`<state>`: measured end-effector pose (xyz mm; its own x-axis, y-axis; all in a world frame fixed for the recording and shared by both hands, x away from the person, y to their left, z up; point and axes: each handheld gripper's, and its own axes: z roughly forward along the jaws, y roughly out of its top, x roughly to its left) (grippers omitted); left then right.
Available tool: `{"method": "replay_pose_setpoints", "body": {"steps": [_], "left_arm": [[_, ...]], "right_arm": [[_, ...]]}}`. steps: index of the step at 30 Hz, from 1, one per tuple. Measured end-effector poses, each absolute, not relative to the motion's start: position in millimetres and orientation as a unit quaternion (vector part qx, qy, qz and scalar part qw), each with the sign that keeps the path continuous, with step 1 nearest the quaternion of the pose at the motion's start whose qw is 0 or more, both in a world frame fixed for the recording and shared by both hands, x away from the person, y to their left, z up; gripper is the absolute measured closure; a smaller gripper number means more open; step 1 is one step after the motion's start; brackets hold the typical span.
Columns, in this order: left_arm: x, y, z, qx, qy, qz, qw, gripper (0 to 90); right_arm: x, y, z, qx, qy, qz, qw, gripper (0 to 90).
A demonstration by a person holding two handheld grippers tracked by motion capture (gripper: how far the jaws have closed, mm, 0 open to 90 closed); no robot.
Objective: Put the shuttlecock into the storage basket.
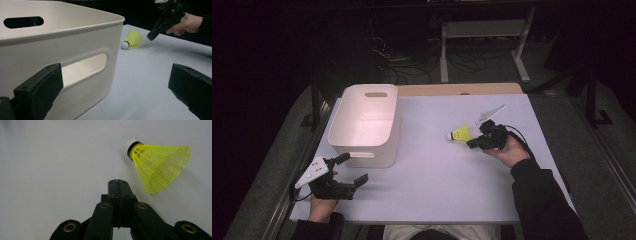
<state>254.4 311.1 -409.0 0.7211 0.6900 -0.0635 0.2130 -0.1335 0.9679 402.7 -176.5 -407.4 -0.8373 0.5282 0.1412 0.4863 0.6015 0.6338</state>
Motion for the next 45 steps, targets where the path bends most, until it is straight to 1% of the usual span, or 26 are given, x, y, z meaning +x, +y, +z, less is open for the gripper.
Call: {"method": "replay_pose_setpoints", "body": {"steps": [12,19,45], "left_arm": [[254,311,-409,0.724,0.311,0.205,0.580,0.0],[254,311,-409,0.724,0.311,0.206,0.580,0.0],[254,311,-409,0.725,0.310,0.204,0.580,0.0]], "right_arm": [[412,-173,-419,0.299,0.894,0.332,0.026,88.7],[416,-172,-425,0.307,0.894,0.325,0.032,88.7],[430,-181,-434,0.338,0.883,0.323,0.037,88.7]]}}
